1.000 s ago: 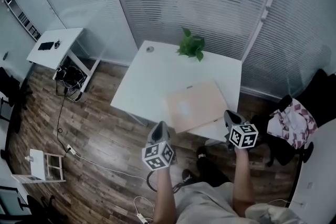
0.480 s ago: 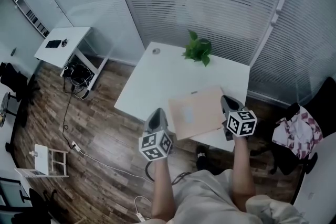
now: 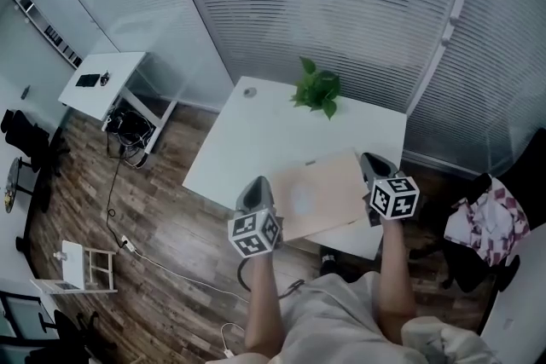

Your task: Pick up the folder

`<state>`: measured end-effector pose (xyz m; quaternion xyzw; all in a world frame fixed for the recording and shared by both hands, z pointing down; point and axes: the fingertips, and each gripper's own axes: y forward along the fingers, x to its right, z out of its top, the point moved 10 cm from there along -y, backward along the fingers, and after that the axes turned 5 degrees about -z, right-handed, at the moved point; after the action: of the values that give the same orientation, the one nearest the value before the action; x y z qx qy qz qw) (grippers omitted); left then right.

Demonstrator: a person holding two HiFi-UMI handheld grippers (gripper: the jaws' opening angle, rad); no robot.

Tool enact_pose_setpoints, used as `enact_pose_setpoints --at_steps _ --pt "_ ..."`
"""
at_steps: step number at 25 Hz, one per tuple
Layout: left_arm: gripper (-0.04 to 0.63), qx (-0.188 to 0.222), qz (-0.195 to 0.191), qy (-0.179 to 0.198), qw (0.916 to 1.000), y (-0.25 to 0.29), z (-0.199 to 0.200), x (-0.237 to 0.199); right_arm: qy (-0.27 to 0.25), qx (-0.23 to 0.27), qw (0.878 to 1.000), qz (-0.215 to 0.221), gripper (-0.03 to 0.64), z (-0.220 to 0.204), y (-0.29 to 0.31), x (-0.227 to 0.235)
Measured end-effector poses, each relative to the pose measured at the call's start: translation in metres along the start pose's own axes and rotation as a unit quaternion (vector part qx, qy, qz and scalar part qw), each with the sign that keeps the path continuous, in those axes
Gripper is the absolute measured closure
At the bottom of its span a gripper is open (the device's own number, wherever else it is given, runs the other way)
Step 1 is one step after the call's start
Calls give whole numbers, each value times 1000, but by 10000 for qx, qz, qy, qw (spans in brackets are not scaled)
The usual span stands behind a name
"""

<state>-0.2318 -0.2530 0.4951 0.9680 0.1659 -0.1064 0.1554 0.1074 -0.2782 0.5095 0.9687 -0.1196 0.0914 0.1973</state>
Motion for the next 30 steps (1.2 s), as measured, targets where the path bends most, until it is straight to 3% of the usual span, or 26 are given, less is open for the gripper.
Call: enact_pose_setpoints --at_steps 6,12,19,24,30 --pt "591 -383 123 48 9992 28 -22 4 166 -250 9995 -44 615 -12 20 28" --pt "589 -623 233 88 9977 42 -50 13 22 -861 9960 231 615 -47 42 46" --pt "579 -1230 552 60 9909 43 -88 -8 -70 -1435 9893 274 615 -84 62 58" --pt "524 -1511 583 -192 9866 45 -105 -21 -104 -1560 9874 230 611 -87 70 63" --pt "403 -1930 496 -610 9780 51 -129 -32 -218 -1799 9825 426 505 -103 75 65"
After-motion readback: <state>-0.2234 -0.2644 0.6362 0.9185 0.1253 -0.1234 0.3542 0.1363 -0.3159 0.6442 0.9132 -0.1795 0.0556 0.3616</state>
